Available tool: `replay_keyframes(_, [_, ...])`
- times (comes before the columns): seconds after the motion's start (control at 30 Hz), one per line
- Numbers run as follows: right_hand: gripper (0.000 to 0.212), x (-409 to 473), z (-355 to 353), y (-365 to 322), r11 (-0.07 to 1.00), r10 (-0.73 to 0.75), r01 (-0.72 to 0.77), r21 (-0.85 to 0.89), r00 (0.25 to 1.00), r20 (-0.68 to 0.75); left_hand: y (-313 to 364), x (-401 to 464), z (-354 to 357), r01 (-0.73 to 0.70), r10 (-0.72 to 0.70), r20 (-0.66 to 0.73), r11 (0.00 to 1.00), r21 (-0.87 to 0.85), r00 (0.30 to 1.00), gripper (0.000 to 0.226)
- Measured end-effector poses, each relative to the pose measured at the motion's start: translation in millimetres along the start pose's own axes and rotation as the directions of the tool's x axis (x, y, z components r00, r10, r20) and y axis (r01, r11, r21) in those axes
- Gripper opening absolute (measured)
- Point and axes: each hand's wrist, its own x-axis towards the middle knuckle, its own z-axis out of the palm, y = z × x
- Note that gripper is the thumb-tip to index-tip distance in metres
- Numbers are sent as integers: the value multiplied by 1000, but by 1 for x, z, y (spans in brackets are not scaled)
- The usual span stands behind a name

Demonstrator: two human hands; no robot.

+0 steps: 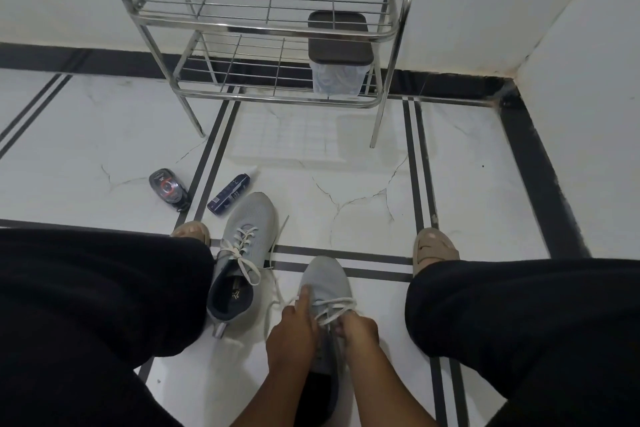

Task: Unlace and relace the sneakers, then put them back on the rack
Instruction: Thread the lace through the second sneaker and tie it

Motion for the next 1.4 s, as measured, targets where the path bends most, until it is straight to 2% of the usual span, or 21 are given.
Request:
replay_keyframes(0.17, [22,-5,10,-7,995,-88,87,42,996,18,-2,0,2,-15,15,3,1000,6,1000,46])
replay_keyframes(0.27, [27,-4,7,-10,994,-86,85,69,996,21,-3,1,3,-4,4,12,1000,20,1000,45])
replay_keyframes(0.33, [30,-2,1,-12,993,-108,110,48,993,-47,-1,2,2,41,-42,33,999,22,999,48])
replay_keyframes(0.4, [28,-10,-11,-24,979,-168,186,79,966,-194,-1,1,3,75,-75,39,997,15,996,52])
replay_keyframes(0.47, [22,-17,-28,-45,906,-246,352,235,890,-384,-2,0,3,120,-120,16,992,-29,993,52])
replay_keyframes(0.57, [15,-35,-61,-91,695,-302,621,361,708,-638,-4,1,2,173,-177,-24,980,-98,984,53])
replay_keyframes(0.63, [17,-41,-76,-110,602,-286,690,402,657,-698,-3,3,1,173,-177,-30,977,-123,984,54])
replay_keyframes(0.7, [22,-39,-74,-108,637,-282,638,433,715,-640,-4,4,2,167,-172,-23,976,-142,985,56])
replay_keyframes(0.77, [36,-24,-56,-85,804,-278,475,358,832,-481,-4,5,2,171,-175,-16,974,-151,984,55])
replay_keyframes(0.83, [45,-8,-29,-57,960,-246,270,72,939,-240,-3,5,1,173,-177,-9,972,-156,984,56])
replay_keyframes(0.87, [47,-4,-16,-44,976,-216,210,-55,968,-126,-2,5,0,171,-174,-7,973,-156,985,56])
replay_keyframes(0.93, [45,-1,7,-24,968,-202,200,-152,979,5,-2,5,-1,163,-165,-2,974,-156,986,56])
replay_keyframes(1.17, [29,-4,18,-20,976,-196,196,-96,981,8,-3,4,-2,114,-112,23,987,-116,993,58])
replay_keyframes(1.4, [26,3,23,-14,968,-233,230,-104,972,-18,-1,-1,-3,118,-117,13,987,-108,993,62])
